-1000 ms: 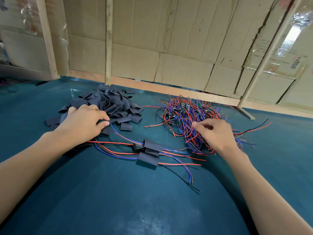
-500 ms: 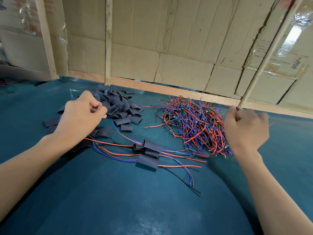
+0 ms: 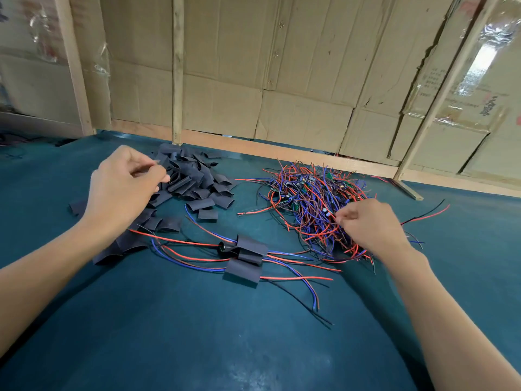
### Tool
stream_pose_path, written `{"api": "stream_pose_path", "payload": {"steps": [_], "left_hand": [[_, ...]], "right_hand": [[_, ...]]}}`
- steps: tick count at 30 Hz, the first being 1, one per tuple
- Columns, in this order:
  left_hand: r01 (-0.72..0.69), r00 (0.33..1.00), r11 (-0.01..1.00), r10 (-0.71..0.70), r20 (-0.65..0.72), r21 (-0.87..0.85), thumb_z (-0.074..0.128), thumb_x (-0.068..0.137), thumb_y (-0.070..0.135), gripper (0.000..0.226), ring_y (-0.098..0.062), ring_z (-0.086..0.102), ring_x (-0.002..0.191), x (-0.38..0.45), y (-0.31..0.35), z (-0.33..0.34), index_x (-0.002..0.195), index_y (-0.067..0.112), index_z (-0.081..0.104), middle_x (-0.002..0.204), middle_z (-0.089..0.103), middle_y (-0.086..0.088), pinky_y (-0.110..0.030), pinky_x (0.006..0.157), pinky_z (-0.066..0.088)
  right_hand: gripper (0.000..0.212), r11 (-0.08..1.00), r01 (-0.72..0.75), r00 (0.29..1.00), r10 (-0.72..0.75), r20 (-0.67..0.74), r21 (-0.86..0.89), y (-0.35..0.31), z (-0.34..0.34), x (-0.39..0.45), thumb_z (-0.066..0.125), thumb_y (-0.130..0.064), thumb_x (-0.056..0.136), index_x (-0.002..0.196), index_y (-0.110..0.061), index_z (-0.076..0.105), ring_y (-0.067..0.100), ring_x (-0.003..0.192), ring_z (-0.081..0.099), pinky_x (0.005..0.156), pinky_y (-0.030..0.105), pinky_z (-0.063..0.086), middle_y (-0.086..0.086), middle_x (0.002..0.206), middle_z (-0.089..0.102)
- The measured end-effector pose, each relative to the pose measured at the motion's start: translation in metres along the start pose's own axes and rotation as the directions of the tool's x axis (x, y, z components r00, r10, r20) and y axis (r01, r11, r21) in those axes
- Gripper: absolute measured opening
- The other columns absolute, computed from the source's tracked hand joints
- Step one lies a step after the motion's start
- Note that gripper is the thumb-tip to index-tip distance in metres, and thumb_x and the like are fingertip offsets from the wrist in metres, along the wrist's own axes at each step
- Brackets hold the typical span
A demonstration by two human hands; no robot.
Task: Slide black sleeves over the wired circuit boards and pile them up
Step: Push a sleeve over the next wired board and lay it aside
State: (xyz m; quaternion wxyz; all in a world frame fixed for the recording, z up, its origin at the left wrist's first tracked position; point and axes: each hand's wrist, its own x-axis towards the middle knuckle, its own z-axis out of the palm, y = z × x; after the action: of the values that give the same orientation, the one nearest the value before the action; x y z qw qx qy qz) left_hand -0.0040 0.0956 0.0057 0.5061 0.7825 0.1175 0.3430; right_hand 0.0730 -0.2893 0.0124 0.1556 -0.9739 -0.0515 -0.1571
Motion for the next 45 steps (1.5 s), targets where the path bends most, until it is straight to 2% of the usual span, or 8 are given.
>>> {"api": "stream_pose_path", "payload": {"steps": [5,9,15,22,27,33,41,45], "left_hand": [[-0.028,1.0,1.0,0.028,0.015,0.013,0.064,0.075,0.036,0.029,-0.008,0.07,0.091,-0.001,-0.005,0.002,0.104,0.039,0.059,0.105,0.072,0.018,-0.034,0.098,0.05],[-0.183,0.982,0.967,0.17,0.087,0.179,0.059,0.091,0.02,0.042,0.004,0.06,0.093,0.0,-0.011,0.006,0.126,0.042,0.053,0.125,0.065,0.01,-0.007,0.087,0.034],[-0.482,0.876,0.811,0.442,0.193,0.332,0.057,0.091,0.005,0.041,-0.012,0.053,0.082,-0.006,-0.013,0.016,0.128,0.022,0.065,0.121,0.056,-0.003,-0.019,0.089,0.037],[-0.44,0.892,0.783,0.325,0.313,0.44,0.062,0.09,0.007,0.025,-0.015,0.054,0.086,-0.002,-0.021,0.016,0.11,0.013,0.076,0.129,0.06,-0.003,-0.025,0.092,0.041],[-0.374,0.92,0.777,0.24,0.31,0.506,0.07,0.086,0.009,0.012,-0.027,0.061,0.106,0.005,-0.025,0.011,0.096,0.013,0.077,0.121,0.065,-0.005,-0.036,0.096,0.045],[-0.338,0.93,0.757,0.177,0.322,0.559,0.076,0.084,0.012,0.023,-0.033,0.059,0.105,0.01,-0.029,0.014,0.106,0.013,0.074,0.114,0.065,-0.008,-0.04,0.094,0.045],[-0.312,0.938,0.677,0.108,0.329,0.666,0.08,0.08,0.023,0.027,-0.034,0.06,0.1,0.013,-0.029,0.01,0.105,0.016,0.072,0.092,0.063,-0.003,-0.041,0.083,0.049],[-0.349,0.936,0.574,0.165,0.312,0.741,0.072,0.086,0.039,0.034,-0.031,0.056,0.107,0.013,-0.024,0.004,0.114,0.022,0.069,0.105,0.073,0.0,-0.043,0.088,0.044]], "right_hand": [[0.013,0.98,-0.04,0.983,0.074,0.169,-0.196,0.0,-0.016,-0.002,0.062,-0.024,0.075,0.073,-0.024,0.075,0.029,0.084,0.067,0.091,0.036,0.052,-0.002,0.079,0.073],[0.016,0.998,0.042,0.997,-0.04,-0.063,0.037,-0.003,-0.009,-0.001,0.062,-0.023,0.084,0.081,-0.027,0.077,0.023,0.085,0.067,0.082,0.029,0.05,-0.009,0.08,0.074],[0.019,1.0,0.028,0.994,-0.028,0.105,0.0,0.001,0.01,0.002,0.068,-0.04,0.09,0.098,-0.024,0.076,0.024,0.092,0.068,0.078,0.03,0.048,-0.004,0.084,0.074],[0.012,0.96,-0.083,0.994,0.061,0.09,0.268,0.004,-0.012,0.004,0.083,-0.037,0.07,0.068,-0.03,0.074,0.008,0.07,0.063,0.066,0.025,0.047,-0.013,0.067,0.07],[0.034,0.523,-0.181,0.979,0.173,0.104,0.833,0.0,-0.022,0.004,0.057,-0.025,0.073,0.09,0.001,0.073,0.018,0.051,0.048,0.044,0.023,0.035,0.01,0.065,0.058],[0.032,0.048,-0.144,0.989,-0.028,0.145,0.988,-0.012,-0.034,-0.001,0.039,-0.011,0.089,0.099,0.0,0.068,0.016,0.058,0.05,0.05,0.024,0.04,0.008,0.069,0.057],[0.027,-0.096,-0.132,0.972,-0.209,0.109,0.987,-0.04,-0.03,-0.01,0.053,-0.003,0.082,0.073,-0.013,0.077,0.022,0.068,0.064,0.061,0.028,0.053,0.005,0.068,0.061],[0.032,-0.103,-0.193,0.939,-0.307,0.153,0.976,-0.047,-0.024,-0.013,0.058,-0.003,0.08,0.108,0.002,0.073,0.024,0.076,0.069,0.077,0.033,0.059,0.014,0.08,0.068]]}}
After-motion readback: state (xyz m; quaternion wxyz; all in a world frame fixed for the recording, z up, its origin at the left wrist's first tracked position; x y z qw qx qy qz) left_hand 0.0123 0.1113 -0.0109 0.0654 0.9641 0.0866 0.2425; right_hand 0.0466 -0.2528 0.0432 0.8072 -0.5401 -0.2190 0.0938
